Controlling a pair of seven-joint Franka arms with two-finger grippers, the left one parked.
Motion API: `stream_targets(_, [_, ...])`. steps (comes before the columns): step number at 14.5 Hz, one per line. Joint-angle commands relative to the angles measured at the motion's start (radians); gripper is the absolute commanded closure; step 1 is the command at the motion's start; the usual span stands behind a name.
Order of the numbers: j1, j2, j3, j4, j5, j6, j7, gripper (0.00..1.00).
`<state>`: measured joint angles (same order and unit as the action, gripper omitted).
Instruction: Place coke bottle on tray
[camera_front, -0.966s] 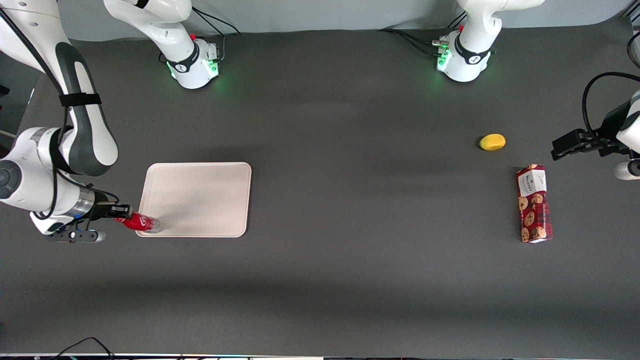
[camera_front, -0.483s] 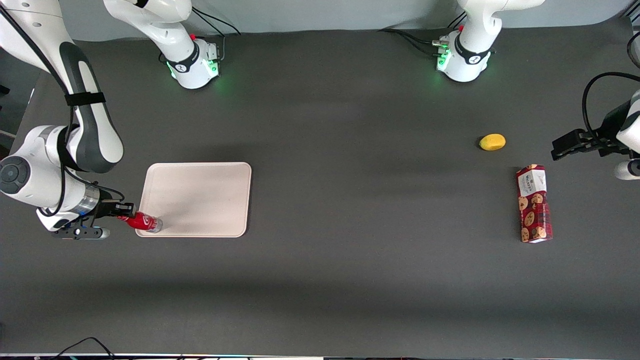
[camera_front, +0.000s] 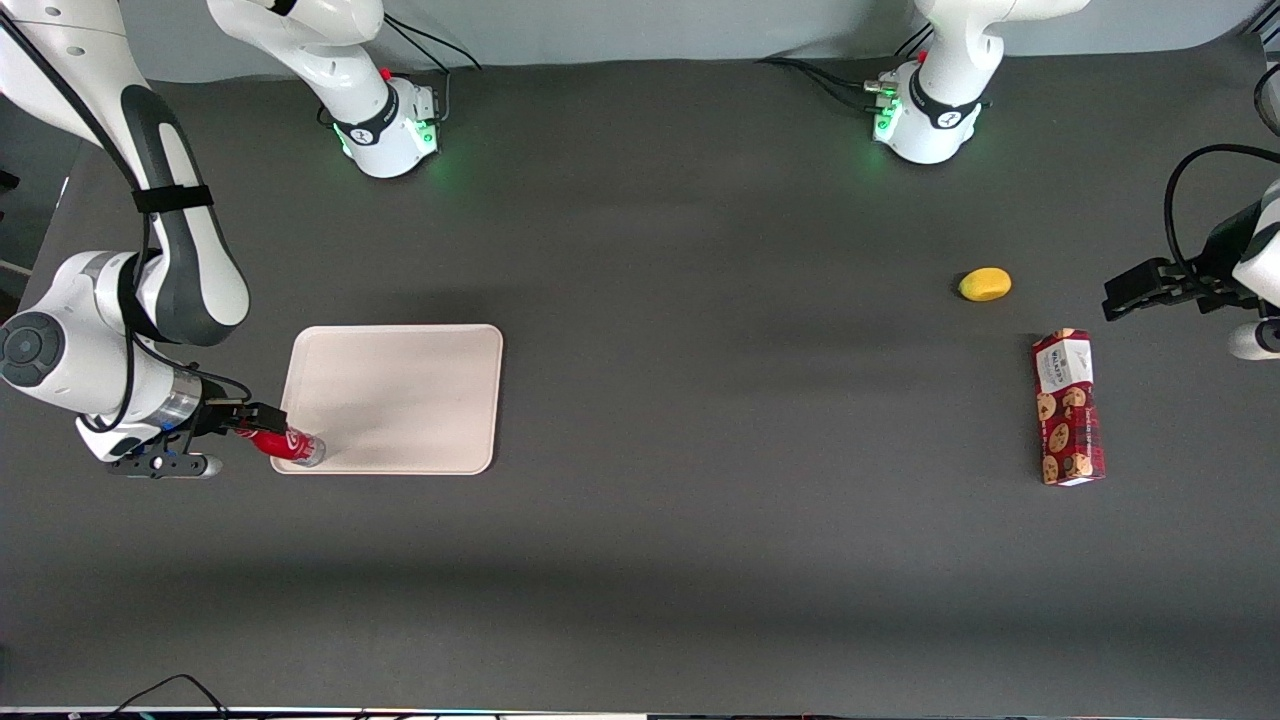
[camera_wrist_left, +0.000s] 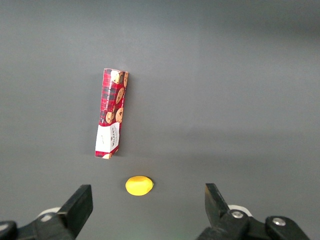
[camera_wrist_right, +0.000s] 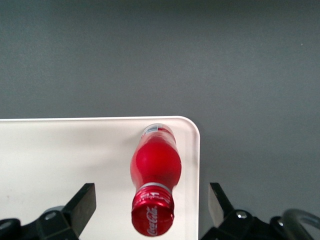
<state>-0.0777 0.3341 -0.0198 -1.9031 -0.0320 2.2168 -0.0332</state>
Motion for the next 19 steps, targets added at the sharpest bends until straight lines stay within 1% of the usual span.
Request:
stream_targets(1, [-0.004,-0.044,0.003,0.086,0.015,-0.167,0.012,0.0])
stream_targets(3, [-0.005,-0.102,-0.011,0.156,0.014,-0.315,0.013,0.0])
stream_targets(8, [0.002,-0.403,-0.046,0.17,0.021,-0.569,0.019,0.0])
stream_targets(9, [0.009,-0.456,-0.048,0.17,0.027,-0.604,0.027,0.0])
stream_targets(11, [0.041,-0.504,-0.045,0.168,0.037,-0.655,0.064,0.0])
stream_targets(14, [0.107,-0.503,-0.046,0.168,0.037,-0.664,0.087,0.0])
stream_targets(15, [0.117,-0.492,-0.046,0.168,0.04,-0.643,0.09,0.0])
stream_targets(17, [0.119,-0.457,-0.045,0.17,0.081,-0.559,0.099,0.0])
stream_targets(19, [0.116,-0.406,-0.043,0.205,0.078,-0.528,0.096,0.0])
